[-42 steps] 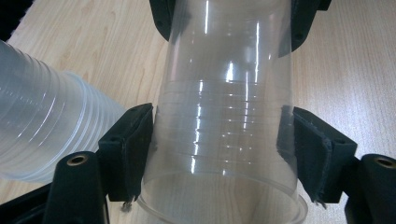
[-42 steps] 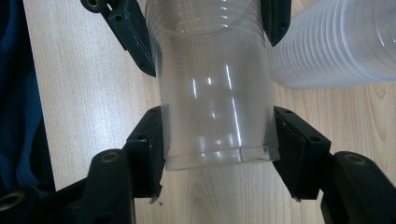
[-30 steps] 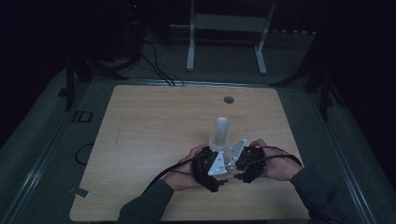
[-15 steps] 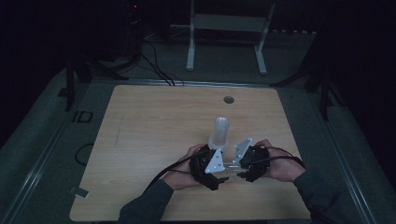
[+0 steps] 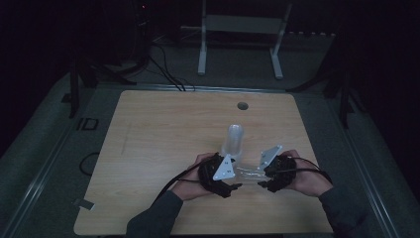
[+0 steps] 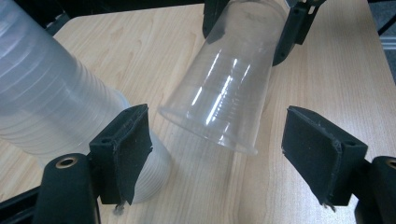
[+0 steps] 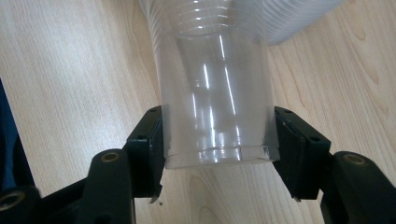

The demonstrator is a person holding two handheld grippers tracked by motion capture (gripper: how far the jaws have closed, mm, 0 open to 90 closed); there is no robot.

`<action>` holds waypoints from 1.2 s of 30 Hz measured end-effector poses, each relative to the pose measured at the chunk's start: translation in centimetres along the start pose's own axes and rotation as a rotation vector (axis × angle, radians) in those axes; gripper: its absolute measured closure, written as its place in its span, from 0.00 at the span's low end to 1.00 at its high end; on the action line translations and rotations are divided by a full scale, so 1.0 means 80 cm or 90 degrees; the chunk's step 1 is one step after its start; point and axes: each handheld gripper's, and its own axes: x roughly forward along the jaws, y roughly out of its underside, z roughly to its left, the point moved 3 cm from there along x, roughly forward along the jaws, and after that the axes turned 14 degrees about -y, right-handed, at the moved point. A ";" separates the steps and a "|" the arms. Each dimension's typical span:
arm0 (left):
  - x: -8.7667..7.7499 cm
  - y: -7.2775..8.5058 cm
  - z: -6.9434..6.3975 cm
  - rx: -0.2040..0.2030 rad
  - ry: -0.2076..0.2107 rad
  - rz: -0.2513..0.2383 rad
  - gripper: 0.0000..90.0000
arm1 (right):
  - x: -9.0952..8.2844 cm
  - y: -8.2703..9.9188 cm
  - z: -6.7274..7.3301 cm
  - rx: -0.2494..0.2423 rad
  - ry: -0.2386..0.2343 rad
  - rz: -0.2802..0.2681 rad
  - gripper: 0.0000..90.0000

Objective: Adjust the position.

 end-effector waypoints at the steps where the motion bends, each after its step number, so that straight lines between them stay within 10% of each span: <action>1: 0.000 0.000 0.001 -0.001 -0.001 -0.001 0.26 | -0.001 0.002 0.000 0.002 0.001 -0.010 0.46; 36: 0.001 -0.003 0.016 -0.081 -0.043 -0.020 0.26 | -0.018 0.044 0.005 0.109 0.097 -0.199 0.46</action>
